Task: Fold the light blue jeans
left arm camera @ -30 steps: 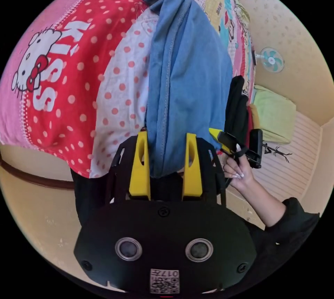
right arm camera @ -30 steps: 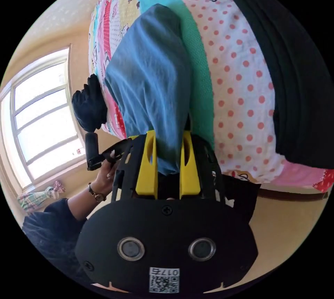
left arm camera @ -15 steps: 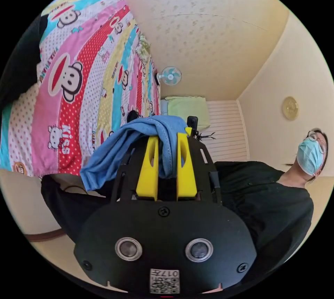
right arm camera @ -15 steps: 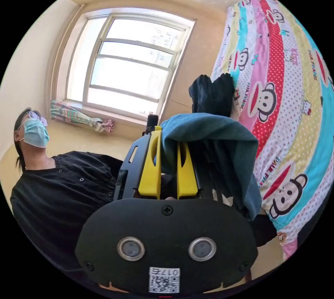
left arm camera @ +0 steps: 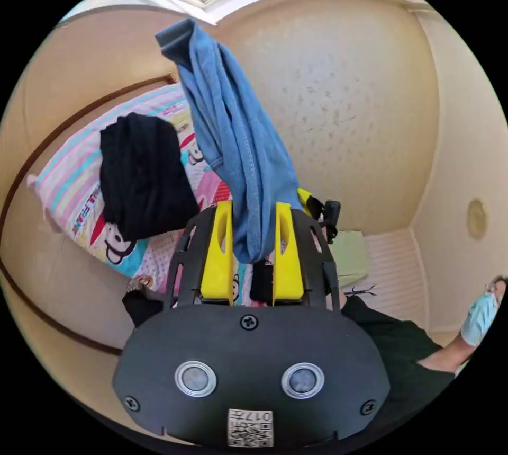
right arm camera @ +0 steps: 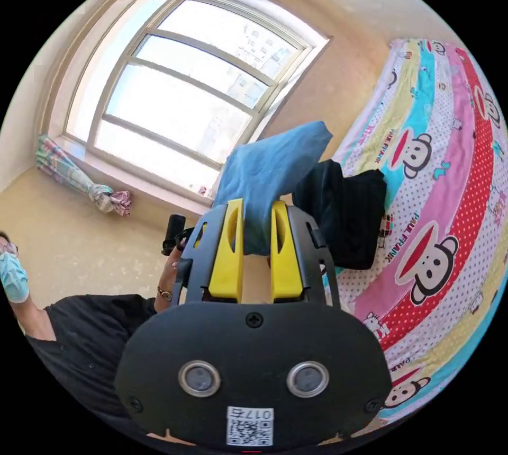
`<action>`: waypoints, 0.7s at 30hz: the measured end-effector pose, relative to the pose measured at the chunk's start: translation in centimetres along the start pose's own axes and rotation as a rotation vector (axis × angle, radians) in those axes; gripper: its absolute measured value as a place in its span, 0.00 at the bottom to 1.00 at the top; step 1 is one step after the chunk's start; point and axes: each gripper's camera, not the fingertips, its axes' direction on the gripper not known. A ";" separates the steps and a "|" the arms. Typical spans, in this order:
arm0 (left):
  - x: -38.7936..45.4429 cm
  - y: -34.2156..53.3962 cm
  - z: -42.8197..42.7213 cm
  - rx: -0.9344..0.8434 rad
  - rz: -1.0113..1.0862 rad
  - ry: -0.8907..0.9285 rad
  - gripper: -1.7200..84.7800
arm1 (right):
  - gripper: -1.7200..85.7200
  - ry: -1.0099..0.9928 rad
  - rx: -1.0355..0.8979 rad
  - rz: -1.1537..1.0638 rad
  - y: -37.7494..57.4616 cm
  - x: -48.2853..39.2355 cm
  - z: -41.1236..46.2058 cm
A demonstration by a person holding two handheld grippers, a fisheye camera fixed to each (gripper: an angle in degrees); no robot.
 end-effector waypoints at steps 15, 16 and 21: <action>-14.8 8.1 8.7 -0.179 -0.339 0.034 0.11 | 0.03 0.438 0.129 0.590 28.8 10.4 -16.0; -13.7 7.3 8.9 -0.180 -0.297 0.006 0.11 | 0.02 0.525 0.165 0.591 30.0 9.0 -18.1; 0.0 2.7 14.8 -0.230 0.176 -0.255 0.10 | 0.02 0.883 0.390 0.509 34.0 0.9 -25.9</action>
